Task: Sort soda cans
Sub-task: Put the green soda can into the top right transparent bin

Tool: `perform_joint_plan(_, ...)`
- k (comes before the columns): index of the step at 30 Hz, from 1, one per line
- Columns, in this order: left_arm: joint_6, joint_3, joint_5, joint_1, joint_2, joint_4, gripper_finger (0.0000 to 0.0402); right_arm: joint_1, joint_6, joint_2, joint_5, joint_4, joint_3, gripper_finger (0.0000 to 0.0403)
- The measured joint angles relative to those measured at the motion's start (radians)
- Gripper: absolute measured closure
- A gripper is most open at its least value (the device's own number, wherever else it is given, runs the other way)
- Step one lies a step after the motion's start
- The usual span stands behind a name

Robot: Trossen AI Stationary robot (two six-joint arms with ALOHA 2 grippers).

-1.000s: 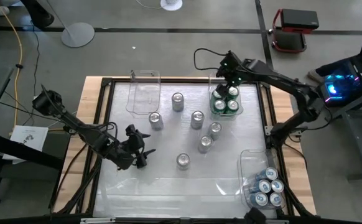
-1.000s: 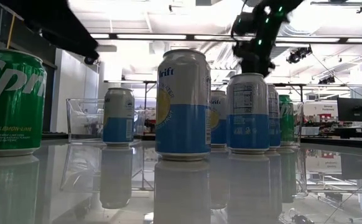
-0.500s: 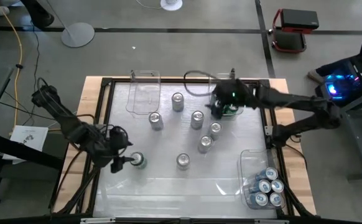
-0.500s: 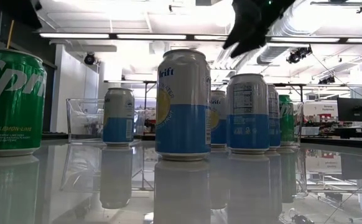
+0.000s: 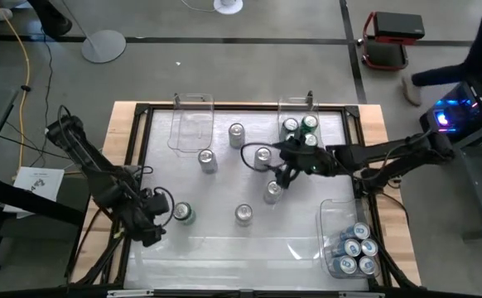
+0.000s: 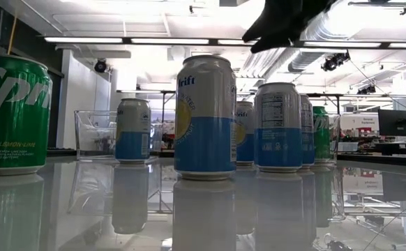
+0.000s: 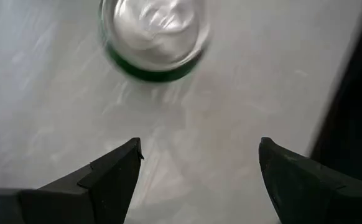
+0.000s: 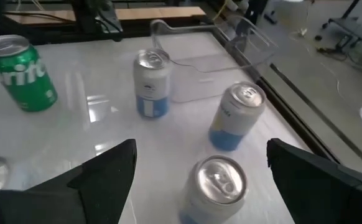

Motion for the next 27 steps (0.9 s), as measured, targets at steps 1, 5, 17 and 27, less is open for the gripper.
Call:
perform_joint_plan(1, -0.019, -0.018, -0.006, -0.005, 0.014, 0.007, 0.0099, 0.015, -0.001, 0.0, 0.012, 0.001, 0.0, 0.0057)
perform_joint_plan(5, -0.055, -0.099, -0.011, -0.016, 0.062, 0.081, 0.0099, 0.063, 0.002, 0.0, 0.054, 0.001, 0.001, 0.0057)
perform_joint_plan(17, 0.003, -0.186, -0.298, -0.014, 0.139, 0.25, 0.0099, 0.123, 0.026, 0.0, 0.094, 0.001, 0.002, 0.0057)
perform_joint_plan(27, -0.042, -0.186, -0.538, -0.016, 0.263, 0.394, 0.0099, 0.123, 0.046, 0.0, 0.093, 0.001, 0.002, 0.0057)
